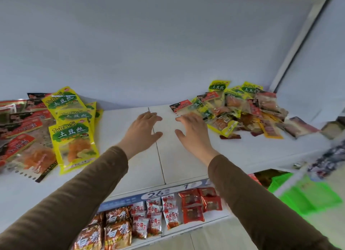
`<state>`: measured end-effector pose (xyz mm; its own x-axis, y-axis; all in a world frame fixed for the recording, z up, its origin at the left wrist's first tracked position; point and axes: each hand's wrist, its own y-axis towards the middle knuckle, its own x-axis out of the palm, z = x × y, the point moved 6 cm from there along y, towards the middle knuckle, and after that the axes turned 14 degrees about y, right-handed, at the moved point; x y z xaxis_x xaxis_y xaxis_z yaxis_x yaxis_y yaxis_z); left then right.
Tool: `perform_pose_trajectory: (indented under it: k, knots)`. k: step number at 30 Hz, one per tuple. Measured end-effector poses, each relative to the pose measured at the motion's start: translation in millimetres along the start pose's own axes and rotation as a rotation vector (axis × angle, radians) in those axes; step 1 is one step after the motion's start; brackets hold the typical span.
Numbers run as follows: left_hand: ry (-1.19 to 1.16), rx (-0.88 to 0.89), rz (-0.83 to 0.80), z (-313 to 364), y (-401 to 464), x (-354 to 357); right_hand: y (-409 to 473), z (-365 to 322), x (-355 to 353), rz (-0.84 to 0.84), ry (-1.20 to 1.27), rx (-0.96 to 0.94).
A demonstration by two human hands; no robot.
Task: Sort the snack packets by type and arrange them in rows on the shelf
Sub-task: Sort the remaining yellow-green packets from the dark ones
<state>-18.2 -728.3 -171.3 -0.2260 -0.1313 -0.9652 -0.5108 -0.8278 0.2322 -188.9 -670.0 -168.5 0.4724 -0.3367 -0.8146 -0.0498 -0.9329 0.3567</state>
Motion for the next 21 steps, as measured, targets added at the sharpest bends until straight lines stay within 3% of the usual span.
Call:
perform_pose_trajectory:
  k: [10,21]
  knots:
    - [-0.062,0.019,-0.022,173,61,39,-27,148,-94,-0.038,-0.038,0.026]
    - [-0.111,0.110,0.014,269,122,55,-24,245,-157,0.028,-0.021,0.101]
